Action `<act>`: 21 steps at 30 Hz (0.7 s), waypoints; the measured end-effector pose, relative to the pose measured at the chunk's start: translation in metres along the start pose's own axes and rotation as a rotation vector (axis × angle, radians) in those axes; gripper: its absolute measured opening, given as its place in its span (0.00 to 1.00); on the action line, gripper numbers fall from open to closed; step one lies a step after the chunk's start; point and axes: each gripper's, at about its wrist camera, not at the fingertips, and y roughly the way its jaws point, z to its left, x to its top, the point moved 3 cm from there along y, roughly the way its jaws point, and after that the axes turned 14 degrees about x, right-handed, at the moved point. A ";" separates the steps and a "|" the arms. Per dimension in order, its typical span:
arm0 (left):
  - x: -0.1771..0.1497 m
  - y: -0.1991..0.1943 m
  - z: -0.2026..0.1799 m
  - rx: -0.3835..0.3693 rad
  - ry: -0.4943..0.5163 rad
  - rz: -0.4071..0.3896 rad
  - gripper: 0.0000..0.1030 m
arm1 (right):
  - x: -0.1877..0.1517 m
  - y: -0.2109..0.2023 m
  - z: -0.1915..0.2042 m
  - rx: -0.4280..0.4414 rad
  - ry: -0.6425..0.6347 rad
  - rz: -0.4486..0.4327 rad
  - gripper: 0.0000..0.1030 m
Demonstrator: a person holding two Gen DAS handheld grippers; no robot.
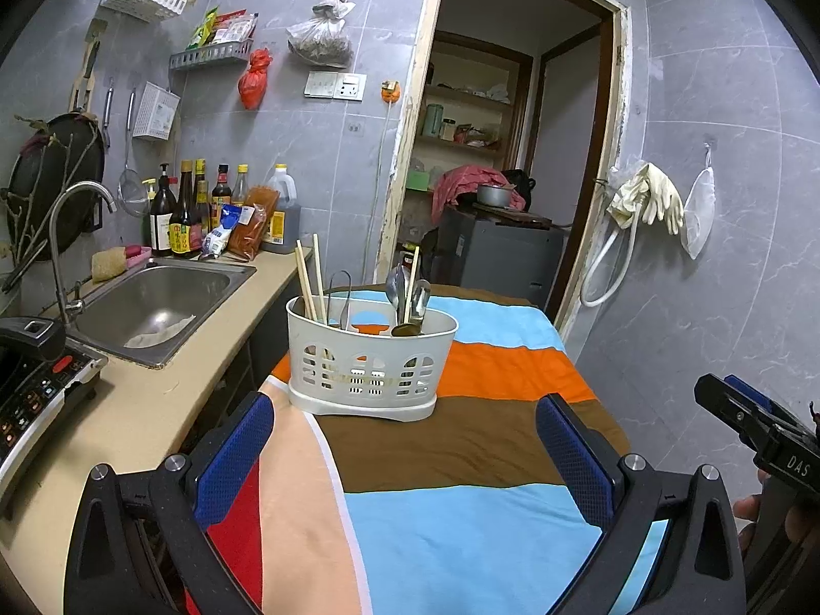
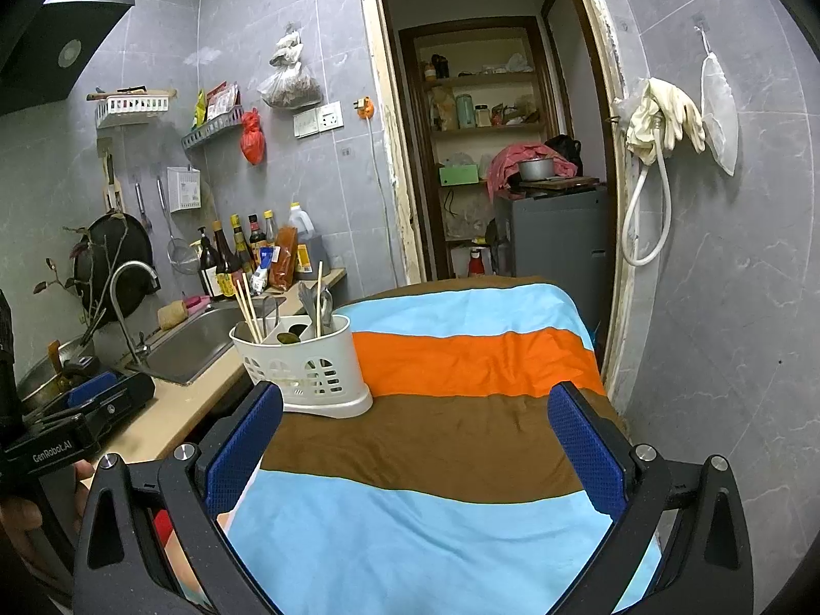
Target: Organize utensils
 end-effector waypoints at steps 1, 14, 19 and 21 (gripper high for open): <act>-0.001 0.001 0.001 0.000 0.000 0.002 1.00 | 0.000 0.000 0.000 -0.001 0.000 0.001 0.98; -0.006 0.003 0.004 0.002 0.011 0.004 1.00 | -0.004 0.004 0.002 0.000 0.001 0.012 0.98; -0.009 0.001 0.004 0.024 0.029 0.007 1.00 | -0.009 0.003 0.006 -0.001 0.002 0.017 0.98; -0.009 0.000 0.004 0.035 0.030 0.008 1.00 | -0.008 0.003 0.006 -0.001 0.002 0.018 0.98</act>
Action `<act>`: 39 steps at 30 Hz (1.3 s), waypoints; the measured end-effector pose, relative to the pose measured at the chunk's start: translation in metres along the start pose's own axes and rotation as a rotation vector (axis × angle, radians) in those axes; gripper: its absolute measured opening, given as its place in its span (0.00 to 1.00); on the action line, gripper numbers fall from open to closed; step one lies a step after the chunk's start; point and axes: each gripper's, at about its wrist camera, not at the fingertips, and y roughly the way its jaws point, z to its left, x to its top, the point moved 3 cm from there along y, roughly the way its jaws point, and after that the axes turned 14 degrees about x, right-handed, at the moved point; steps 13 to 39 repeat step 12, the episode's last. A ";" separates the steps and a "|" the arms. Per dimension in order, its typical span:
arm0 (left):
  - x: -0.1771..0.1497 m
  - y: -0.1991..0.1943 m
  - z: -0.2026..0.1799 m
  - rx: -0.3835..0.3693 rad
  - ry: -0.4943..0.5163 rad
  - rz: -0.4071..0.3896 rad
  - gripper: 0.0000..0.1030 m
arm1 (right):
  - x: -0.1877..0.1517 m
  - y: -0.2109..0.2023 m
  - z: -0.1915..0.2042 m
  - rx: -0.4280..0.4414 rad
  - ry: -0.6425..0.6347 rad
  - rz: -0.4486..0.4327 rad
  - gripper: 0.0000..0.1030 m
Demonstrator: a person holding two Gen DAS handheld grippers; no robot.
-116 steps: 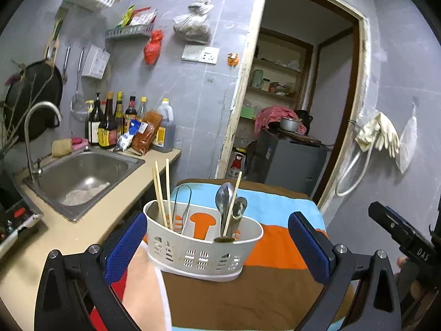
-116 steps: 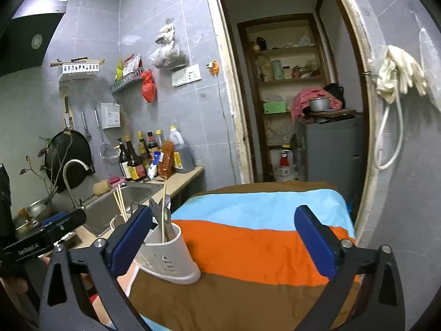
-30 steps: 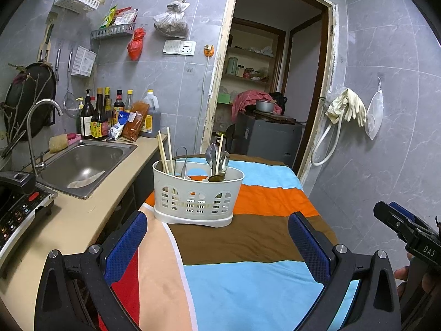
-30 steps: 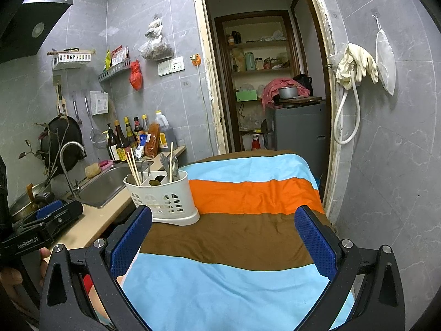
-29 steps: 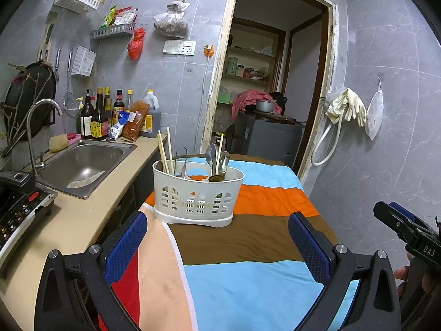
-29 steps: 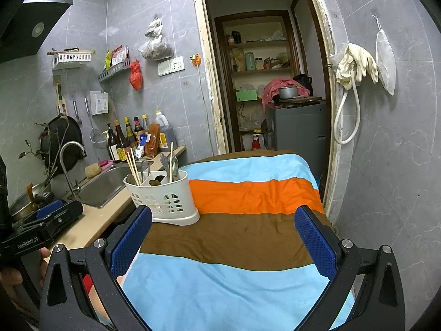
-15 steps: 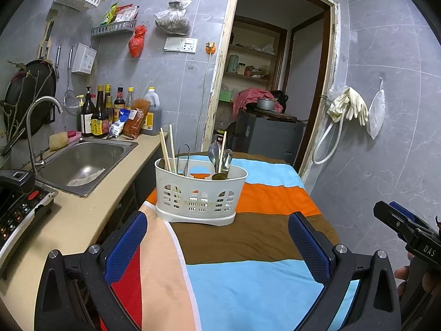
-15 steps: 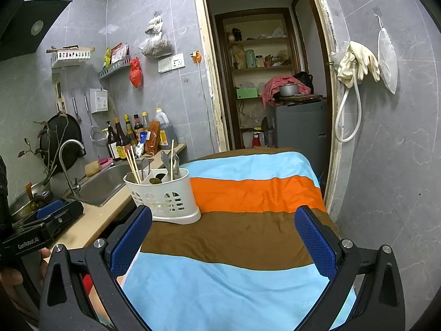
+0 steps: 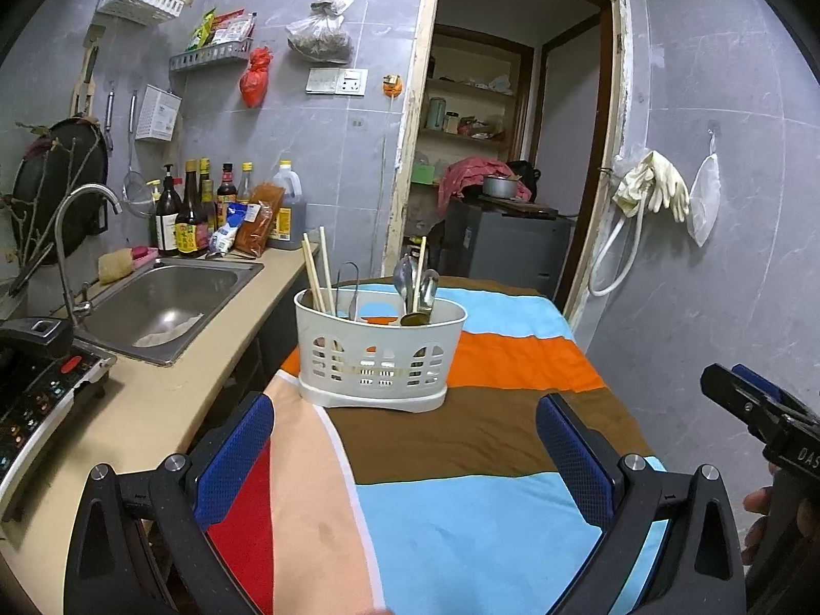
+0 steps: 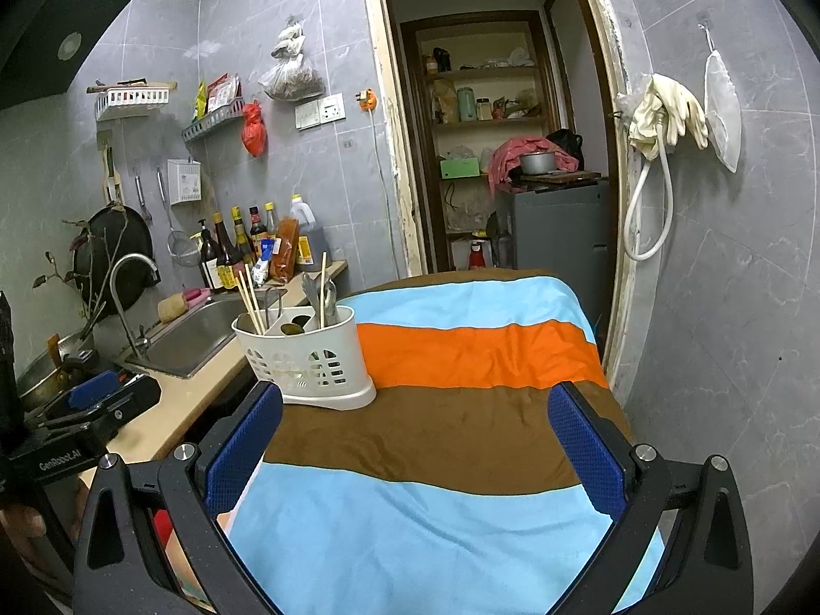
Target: Organize utensils
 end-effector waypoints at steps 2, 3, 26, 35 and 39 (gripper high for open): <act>0.000 0.000 0.001 -0.003 -0.003 0.007 1.00 | 0.000 0.000 0.000 0.002 -0.002 0.000 0.98; -0.001 0.000 0.002 -0.007 -0.006 0.013 1.00 | 0.001 0.000 0.000 0.003 -0.002 0.001 0.98; -0.002 0.000 0.003 -0.007 -0.006 0.029 1.00 | -0.007 -0.004 0.003 0.014 0.000 0.016 0.98; -0.002 0.000 0.003 -0.007 -0.006 0.029 1.00 | -0.007 -0.004 0.003 0.014 0.000 0.016 0.98; -0.002 0.000 0.003 -0.007 -0.006 0.029 1.00 | -0.007 -0.004 0.003 0.014 0.000 0.016 0.98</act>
